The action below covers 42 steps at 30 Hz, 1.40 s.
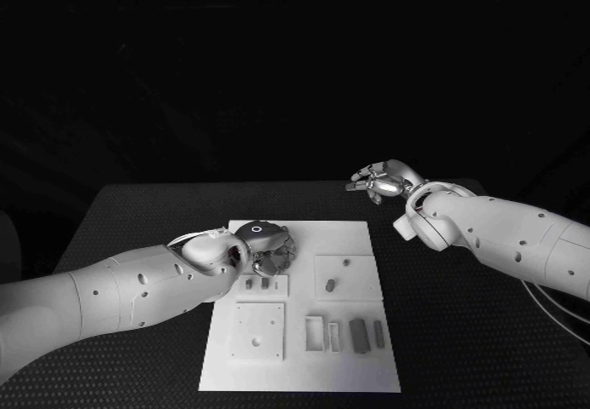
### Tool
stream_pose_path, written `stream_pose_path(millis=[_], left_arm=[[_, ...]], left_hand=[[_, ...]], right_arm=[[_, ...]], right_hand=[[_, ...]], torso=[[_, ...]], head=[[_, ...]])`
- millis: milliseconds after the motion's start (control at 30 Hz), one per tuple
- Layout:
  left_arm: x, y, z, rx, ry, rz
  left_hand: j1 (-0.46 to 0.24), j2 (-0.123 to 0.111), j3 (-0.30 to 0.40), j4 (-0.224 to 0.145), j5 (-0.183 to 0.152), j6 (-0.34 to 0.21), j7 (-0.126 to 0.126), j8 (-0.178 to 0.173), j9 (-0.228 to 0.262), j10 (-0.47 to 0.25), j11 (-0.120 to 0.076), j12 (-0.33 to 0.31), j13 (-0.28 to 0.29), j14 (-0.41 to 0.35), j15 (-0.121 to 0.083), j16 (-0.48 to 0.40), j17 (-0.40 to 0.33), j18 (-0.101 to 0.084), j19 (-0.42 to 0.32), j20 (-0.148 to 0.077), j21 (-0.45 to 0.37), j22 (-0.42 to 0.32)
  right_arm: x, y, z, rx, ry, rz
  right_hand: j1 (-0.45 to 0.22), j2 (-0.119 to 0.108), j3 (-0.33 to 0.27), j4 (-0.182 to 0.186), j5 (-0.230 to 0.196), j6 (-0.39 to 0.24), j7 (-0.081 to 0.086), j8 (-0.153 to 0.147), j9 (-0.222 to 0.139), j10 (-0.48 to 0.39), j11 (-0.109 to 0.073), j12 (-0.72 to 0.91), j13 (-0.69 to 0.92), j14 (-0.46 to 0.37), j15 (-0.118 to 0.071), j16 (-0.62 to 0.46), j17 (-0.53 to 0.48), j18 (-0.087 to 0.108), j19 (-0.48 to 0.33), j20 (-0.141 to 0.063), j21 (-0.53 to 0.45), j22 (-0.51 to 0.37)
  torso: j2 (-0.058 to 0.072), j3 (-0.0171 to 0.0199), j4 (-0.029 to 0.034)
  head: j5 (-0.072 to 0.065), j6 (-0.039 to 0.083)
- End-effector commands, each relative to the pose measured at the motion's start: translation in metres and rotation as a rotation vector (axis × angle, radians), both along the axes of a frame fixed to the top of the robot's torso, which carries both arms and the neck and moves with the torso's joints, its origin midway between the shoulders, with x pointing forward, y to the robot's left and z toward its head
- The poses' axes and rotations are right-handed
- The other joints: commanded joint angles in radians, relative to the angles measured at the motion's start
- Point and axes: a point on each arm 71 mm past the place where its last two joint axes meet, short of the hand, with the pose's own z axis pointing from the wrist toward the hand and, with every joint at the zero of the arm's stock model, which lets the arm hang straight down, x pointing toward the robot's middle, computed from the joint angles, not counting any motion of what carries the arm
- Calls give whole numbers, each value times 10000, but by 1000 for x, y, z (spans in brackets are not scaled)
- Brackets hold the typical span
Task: Assemble the parts on the task board
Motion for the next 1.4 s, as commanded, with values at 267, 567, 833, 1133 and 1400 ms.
stream_pose_path(millis=[267,567,833,1133,1400], left_arm=[[-1,-3,-3,110,76,4],[-1,-4,-6,204,192,-22],[-2,-7,-7,239,340,-72],[-1,-5,-9,406,484,8],[-2,-8,-13,483,629,-50]], left_hand=[[-38,212,3,121,20,28,52,-10,-88,212,-7,-127,-61,253,-8,248,-21,329,156,-282,75,122],[-117,359,-14,160,-13,292,157,117,-152,783,-63,13,23,472,-62,533,-62,391,279,-310,131,135],[-224,498,-38,210,-78,564,199,237,-185,1153,-119,98,121,555,-115,660,-125,393,326,-345,154,139],[-250,616,-26,217,-132,789,248,322,-221,1441,-147,151,212,647,-146,784,-173,392,350,-380,158,135],[-300,605,-52,219,-194,859,276,340,-249,1523,-138,138,243,709,-139,845,-202,385,366,-382,151,125]], right_arm=[[-1,2,0,33,15,199],[-1,3,0,38,14,215],[-1,3,0,38,14,216],[-1,4,0,40,15,226],[-1,4,0,42,10,232]], right_hand=[[-67,24,-33,-7,38,341,251,41,-13,-1599,252,52,-19,-82,-1,49,-16,295,8,7,-60,146],[-69,27,-34,-6,37,342,251,44,-15,-1598,251,55,-22,-81,-1,52,-18,295,10,7,-59,146],[-72,37,-32,-2,38,343,251,47,-17,-1597,251,58,-25,-80,-1,54,-20,295,11,7,-59,146],[-69,45,-27,-4,40,343,250,50,-19,-1597,251,61,-29,-80,-2,56,-23,295,12,6,-59,146],[-68,46,-25,-5,39,344,250,53,-22,-1597,250,64,-32,-80,-2,58,-25,295,13,6,-58,146]], torso=[[-11,10,-3],[-10,8,-2],[-7,6,2],[-10,2,5],[-5,-5,-1]], head=[[-13,9],[-19,18],[-24,5],[-36,-2],[-44,-25]])
